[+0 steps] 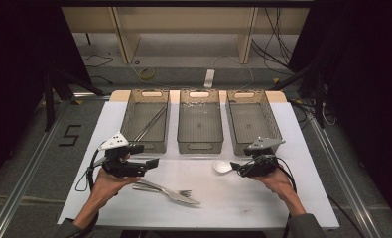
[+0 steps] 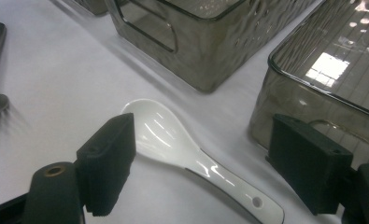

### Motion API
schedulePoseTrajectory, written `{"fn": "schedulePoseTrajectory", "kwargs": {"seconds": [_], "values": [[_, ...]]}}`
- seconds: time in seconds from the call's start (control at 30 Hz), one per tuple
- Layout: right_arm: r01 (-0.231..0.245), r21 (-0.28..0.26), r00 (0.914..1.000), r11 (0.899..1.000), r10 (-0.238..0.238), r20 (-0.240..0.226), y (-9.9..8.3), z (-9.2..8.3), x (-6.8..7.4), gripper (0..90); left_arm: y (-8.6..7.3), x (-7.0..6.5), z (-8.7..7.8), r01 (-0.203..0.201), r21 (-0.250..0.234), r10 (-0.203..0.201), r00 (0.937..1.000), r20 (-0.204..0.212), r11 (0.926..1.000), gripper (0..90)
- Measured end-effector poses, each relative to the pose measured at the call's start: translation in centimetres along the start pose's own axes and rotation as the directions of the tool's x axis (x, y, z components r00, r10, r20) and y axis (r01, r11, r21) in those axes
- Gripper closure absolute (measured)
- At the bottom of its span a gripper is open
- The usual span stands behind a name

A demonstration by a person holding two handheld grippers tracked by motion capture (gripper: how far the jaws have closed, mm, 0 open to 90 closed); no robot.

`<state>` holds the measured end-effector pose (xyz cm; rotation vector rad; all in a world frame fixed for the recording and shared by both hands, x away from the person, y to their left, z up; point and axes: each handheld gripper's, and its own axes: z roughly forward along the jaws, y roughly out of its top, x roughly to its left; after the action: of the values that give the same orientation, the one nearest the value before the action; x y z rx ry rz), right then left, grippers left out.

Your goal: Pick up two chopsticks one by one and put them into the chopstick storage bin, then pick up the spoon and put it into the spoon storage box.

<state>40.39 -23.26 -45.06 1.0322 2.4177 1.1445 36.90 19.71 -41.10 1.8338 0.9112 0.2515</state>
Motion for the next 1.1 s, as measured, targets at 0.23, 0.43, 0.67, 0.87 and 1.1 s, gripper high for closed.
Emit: {"fn": "schedulePoseTrajectory", "kwargs": {"seconds": [0.23, 0.43, 0.67, 0.87, 1.1], "values": [[0.021, 0.050, 0.9997, 0.998, -0.021, -0.009, 0.5, 1.1, -0.5, 24.3, -0.4, 0.2, 0.0, 0.006, -0.024, -0.006, 0.9999, -0.015, 0.9997, 15.3], [0.013, 0.081, 0.9998, 0.997, -0.012, -0.014, 0.5, 1.6, -0.8, 24.4, -0.3, 0.2, 0.1, 0.006, -0.028, -0.006, 0.9999, -0.012, 0.9996, 14.9], [0.024, 0.105, 0.9997, 0.994, -0.023, -0.011, 0.6, 1.7, -1.1, 24.6, -0.4, -0.3, 0.5, -0.029, -0.003, 0.029, 0.9995, -0.011, 0.9996, 14.8], [0.039, 0.137, 0.9989, 0.990, -0.035, -0.032, 0.8, 2.1, -1.4, 26.6, -0.4, -0.5, 0.7, -0.041, 0.006, 0.041, 0.9990, -0.015, 0.9991, 14.8], [0.094, 0.200, 0.9952, 0.975, -0.087, -0.044, 0.9, 2.6, -1.0, 29.6, -0.6, -0.8, 0.2, -0.065, 0.010, 0.065, 0.9977, -0.021, 0.9978, 15.0]]}}
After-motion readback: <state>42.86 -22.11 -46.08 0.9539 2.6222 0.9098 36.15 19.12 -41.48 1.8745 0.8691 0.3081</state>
